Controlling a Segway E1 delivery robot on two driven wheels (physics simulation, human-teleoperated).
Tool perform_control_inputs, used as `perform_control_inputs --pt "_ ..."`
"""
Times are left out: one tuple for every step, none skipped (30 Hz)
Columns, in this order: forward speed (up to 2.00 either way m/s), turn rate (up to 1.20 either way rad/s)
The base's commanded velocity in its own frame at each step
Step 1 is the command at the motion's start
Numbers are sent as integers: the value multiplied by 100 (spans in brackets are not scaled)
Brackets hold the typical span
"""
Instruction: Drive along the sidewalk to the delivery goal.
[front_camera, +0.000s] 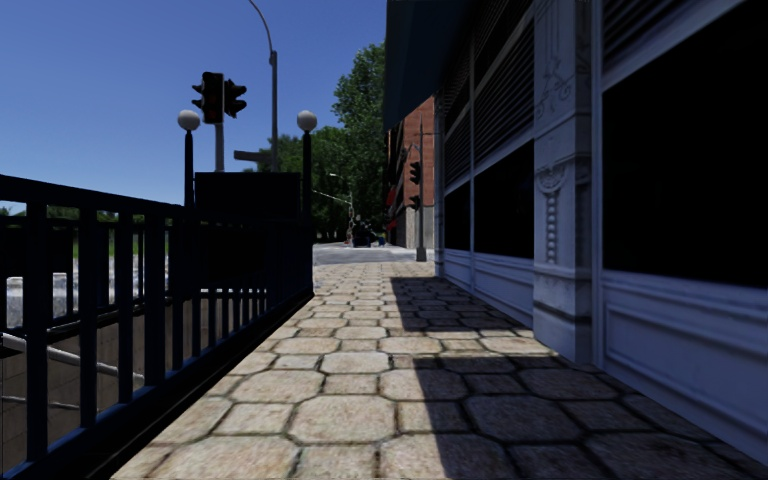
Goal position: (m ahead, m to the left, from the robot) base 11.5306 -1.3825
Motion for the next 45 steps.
perform_control_inputs --pt "200 -23" --pt "200 -23" --pt "200 -23" --pt "200 -12" --pt "200 -7" --pt "200 0" --pt "200 0" --pt "200 0" --pt "200 0" --pt "200 0" --pt "200 0" --pt "200 0" --pt "200 0" --pt "200 0" --pt "200 0" --pt "200 0" --pt "200 0" --pt "200 0" --pt "200 0" --pt "200 0" --pt "200 0" --pt "200 0" --pt "200 0" --pt "200 0" --pt "200 0" --pt "200 0" --pt "200 0" --pt "200 0" --pt "200 0" --pt "200 0" --pt "200 0" --pt "200 0" --pt "200 0" --pt "200 0" --pt "200 0" --pt "200 0" --pt "200 0" --pt "200 0" --pt "200 0" --pt "200 0" --pt "200 0" --pt "200 0" --pt "200 0" --pt "200 0" --pt "200 0"
